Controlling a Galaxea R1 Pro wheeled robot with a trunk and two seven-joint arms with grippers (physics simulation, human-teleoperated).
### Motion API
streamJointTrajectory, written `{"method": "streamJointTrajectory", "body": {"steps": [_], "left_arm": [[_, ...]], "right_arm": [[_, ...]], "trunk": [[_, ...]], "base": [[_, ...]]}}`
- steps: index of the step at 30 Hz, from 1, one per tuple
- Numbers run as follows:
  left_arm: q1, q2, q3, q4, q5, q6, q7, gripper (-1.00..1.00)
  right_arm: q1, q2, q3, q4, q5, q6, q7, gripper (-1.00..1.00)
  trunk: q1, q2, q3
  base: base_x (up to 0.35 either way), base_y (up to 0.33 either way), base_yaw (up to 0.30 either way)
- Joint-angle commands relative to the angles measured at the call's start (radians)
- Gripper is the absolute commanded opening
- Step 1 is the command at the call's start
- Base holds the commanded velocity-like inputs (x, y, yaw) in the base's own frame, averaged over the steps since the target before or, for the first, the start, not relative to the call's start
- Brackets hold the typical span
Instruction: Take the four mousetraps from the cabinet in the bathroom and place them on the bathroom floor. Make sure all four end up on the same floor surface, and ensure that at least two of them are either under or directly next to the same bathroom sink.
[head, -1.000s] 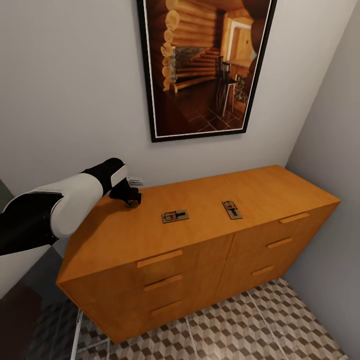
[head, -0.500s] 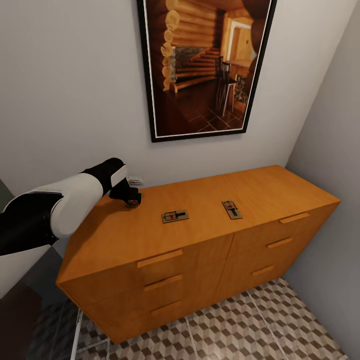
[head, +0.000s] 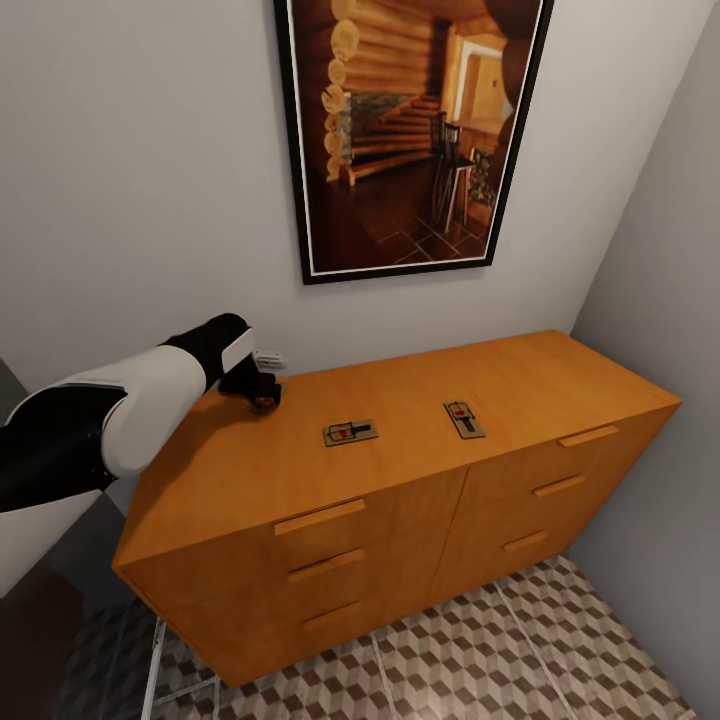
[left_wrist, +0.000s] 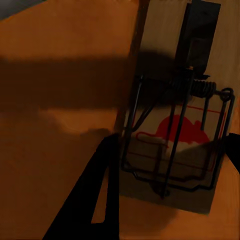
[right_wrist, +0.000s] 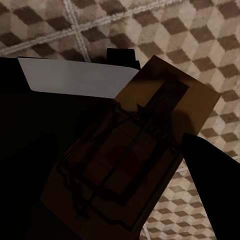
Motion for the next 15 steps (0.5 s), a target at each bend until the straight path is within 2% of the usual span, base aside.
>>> {"method": "streamJointTrajectory", "body": {"steps": [1, 6, 15], "left_arm": [[-0.001, -0.001, -0.004, -0.009, -0.001, 0.002, 0.002, -1.00], [-0.001, -0.001, -0.003, -0.050, 0.000, 0.008, 0.003, -1.00], [-0.001, -0.001, -0.005, -0.055, 0.000, 0.010, 0.004, -1.00]], "right_arm": [[0.000, 0.000, -0.008, -0.002, 0.011, 0.005, 0.000, -1.00], [0.000, 0.000, -0.009, -0.002, 0.011, 0.005, 0.000, -1.00], [0.000, -0.002, -0.010, -0.002, 0.011, 0.005, 0.000, -1.00]], "trunk": [[0.000, 0.000, -0.001], [0.000, 0.000, -0.001], [0.000, 0.000, -0.001]], "base": [[0.000, 0.000, 0.000], [0.000, 0.000, 0.000], [0.000, 0.000, 0.000]]}}
